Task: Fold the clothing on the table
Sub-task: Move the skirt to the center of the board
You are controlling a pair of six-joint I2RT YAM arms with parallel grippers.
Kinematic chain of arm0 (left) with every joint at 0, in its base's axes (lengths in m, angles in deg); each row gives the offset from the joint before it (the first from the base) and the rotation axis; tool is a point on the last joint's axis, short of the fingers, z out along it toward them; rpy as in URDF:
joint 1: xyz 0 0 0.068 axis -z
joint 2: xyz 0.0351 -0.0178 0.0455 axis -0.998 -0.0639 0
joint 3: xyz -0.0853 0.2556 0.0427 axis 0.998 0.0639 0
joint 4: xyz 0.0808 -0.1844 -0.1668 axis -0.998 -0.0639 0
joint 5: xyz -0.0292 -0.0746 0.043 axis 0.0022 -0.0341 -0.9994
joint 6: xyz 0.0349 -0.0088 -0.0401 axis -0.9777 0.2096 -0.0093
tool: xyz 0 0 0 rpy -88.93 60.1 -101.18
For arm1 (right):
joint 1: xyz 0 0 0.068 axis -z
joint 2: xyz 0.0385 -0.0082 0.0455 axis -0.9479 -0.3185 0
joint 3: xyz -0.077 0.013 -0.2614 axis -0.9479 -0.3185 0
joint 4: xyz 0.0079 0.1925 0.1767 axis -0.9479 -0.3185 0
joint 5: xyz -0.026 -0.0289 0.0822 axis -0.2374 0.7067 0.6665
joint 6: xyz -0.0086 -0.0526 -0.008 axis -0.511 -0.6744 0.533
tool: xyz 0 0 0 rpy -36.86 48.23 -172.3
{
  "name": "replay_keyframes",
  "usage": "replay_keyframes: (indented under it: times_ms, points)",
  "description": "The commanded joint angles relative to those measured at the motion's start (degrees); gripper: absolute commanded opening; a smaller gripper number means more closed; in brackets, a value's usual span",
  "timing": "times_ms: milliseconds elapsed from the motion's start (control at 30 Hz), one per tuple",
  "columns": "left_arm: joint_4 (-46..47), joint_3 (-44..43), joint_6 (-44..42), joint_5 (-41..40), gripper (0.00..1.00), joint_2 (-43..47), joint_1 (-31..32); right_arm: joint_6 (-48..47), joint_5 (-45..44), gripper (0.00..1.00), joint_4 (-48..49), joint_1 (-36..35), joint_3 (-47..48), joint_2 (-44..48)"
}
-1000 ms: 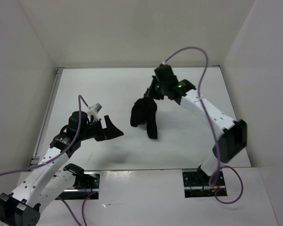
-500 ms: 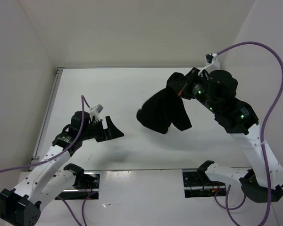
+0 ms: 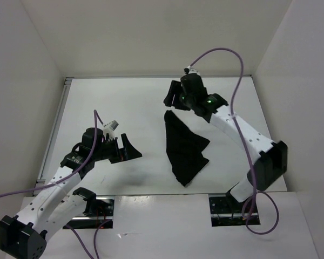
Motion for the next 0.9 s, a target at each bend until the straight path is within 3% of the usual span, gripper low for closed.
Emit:
replay_keyframes:
  times_ms: [0,200,400,600,867]
  points:
    - [1.7,0.3,0.9,-0.1,1.0,1.2,0.1,-1.4,-5.8,0.66,-0.9,0.4,1.9,-3.7]
    - [1.1,0.3,0.9,-0.1,1.0,0.1,0.1,6.6,-12.3,0.66,-12.6,0.4,-5.8,-0.8]
    - [1.7,0.9,0.9,0.4,1.0,0.1,0.1,12.3,-8.1,0.66,-16.5,6.3,-22.4,4.2]
    - [1.7,1.4,0.9,0.9,1.0,-0.4,0.1,15.0,-6.2,0.66,-18.4,7.8,-29.8,5.5]
    - [1.7,1.4,0.9,0.9,1.0,-0.4,0.1,15.0,-6.2,0.65,-16.0,9.1,-30.7,-4.9]
